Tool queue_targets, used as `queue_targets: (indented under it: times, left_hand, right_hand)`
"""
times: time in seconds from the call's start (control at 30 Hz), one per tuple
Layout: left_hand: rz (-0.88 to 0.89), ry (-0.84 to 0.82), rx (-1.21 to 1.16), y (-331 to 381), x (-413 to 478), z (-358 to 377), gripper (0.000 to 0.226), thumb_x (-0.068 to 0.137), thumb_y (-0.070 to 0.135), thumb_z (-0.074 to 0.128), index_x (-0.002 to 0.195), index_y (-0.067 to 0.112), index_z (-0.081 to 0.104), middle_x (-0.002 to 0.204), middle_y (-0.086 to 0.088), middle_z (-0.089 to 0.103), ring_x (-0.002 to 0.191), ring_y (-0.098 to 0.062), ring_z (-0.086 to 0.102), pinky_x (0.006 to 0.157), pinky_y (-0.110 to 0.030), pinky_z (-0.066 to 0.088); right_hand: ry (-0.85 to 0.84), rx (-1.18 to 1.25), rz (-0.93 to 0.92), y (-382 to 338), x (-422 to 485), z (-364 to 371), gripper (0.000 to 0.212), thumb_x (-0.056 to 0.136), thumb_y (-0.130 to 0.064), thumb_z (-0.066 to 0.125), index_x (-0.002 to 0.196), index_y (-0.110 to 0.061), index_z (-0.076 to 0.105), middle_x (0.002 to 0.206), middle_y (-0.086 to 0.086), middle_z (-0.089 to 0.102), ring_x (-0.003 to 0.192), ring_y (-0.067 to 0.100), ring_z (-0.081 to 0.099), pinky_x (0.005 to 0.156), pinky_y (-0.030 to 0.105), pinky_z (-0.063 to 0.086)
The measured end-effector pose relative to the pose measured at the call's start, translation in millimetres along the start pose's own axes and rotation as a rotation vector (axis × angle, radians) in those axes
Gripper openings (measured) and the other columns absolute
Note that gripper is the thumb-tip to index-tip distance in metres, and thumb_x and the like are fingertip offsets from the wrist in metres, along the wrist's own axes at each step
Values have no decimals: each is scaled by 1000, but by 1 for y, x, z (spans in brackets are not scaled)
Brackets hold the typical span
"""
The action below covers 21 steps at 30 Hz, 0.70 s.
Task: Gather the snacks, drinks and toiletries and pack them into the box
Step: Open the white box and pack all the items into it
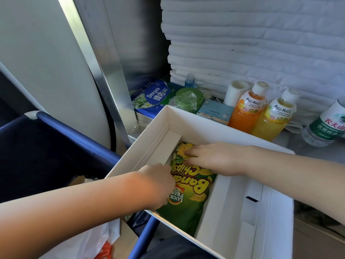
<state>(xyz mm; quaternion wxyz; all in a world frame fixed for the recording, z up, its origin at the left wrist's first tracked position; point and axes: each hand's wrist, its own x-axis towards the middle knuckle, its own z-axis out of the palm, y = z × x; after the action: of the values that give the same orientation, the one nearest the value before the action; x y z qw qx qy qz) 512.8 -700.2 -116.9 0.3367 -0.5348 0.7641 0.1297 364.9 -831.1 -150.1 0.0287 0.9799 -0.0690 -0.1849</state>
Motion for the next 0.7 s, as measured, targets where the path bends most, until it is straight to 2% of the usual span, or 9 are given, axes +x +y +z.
queue_targets:
  times: [0.1,0.23,0.33,0.47,0.6,0.7]
  left_hand:
    - [31,-33,44,-3,1,1,34,97,33,48,123,11,52,117,-8,47,100,-21,45,78,-32,42]
    - [90,-35,96,-11,3,1,30,95,18,50,123,11,53,121,-8,46,107,-23,41,86,-36,43]
    - [128,-53,148,-16,5,1,34,94,18,53,127,13,52,128,-7,42,113,-23,36,90,-37,41]
    - [159,-28,237,-23,9,5,33,93,18,53,126,19,53,124,-4,46,111,-24,37,93,-39,41]
    - [152,-18,252,-24,12,11,42,92,19,54,133,20,44,122,-7,45,110,-24,35,90,-35,38]
    - [160,69,210,-29,15,15,42,92,19,54,133,22,43,117,-6,48,102,-22,37,80,-33,33]
  right_hand:
    - [-3,20,2,2,3,2,59,88,-12,58,141,-19,34,151,7,26,135,25,30,103,36,36]
    - [3,2,0,1,4,5,61,87,-11,61,141,-18,34,151,9,26,135,27,30,101,39,41]
    - [1,-12,2,0,3,6,61,86,-9,61,140,-18,34,152,9,25,137,27,29,102,39,42]
    - [-43,0,8,1,2,5,58,89,-6,56,141,-17,34,156,7,17,139,27,27,104,37,37]
    - [-88,2,43,-5,3,5,56,91,-9,54,142,-15,32,157,7,12,143,26,17,108,42,36]
    - [-112,73,65,-6,2,4,56,92,-13,52,144,-17,30,158,3,9,144,22,11,112,39,29]
